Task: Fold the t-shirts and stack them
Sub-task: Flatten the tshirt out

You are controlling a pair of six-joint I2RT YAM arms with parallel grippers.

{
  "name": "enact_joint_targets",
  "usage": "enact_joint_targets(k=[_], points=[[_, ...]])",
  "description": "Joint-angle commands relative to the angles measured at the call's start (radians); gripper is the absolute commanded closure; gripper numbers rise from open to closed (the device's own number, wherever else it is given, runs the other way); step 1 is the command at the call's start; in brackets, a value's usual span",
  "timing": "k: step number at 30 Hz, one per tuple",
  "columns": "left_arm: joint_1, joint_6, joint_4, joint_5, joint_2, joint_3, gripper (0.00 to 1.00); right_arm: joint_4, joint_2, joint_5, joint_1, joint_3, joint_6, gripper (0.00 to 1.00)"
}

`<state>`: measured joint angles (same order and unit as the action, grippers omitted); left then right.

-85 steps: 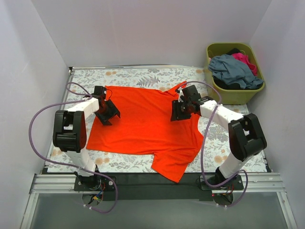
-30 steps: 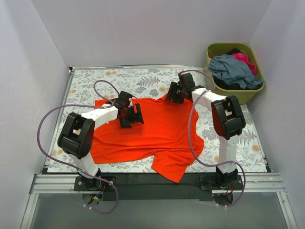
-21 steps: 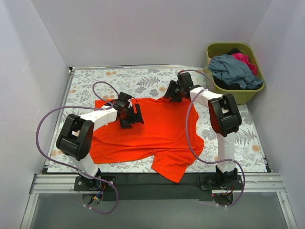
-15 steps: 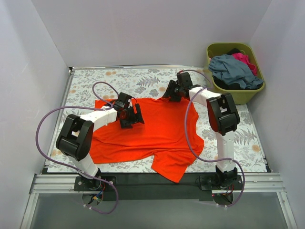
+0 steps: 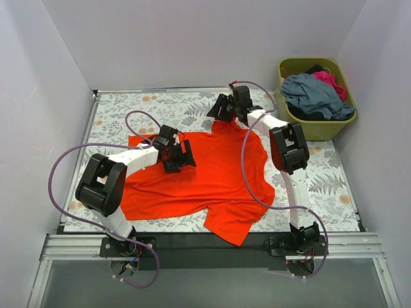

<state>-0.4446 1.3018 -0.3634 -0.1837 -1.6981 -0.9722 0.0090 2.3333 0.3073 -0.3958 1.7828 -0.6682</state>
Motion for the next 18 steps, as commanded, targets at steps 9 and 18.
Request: enact_joint_targets(k=[9,18], points=[[-0.022,0.025,-0.08,0.01,-0.011,0.072,0.27,-0.003,0.055,0.101,-0.008,0.219,0.215,0.37],[0.128,0.051,-0.149,0.133,0.103,0.003,0.27,-0.213,-0.385,-0.144,0.055,-0.241,0.395,0.46]])
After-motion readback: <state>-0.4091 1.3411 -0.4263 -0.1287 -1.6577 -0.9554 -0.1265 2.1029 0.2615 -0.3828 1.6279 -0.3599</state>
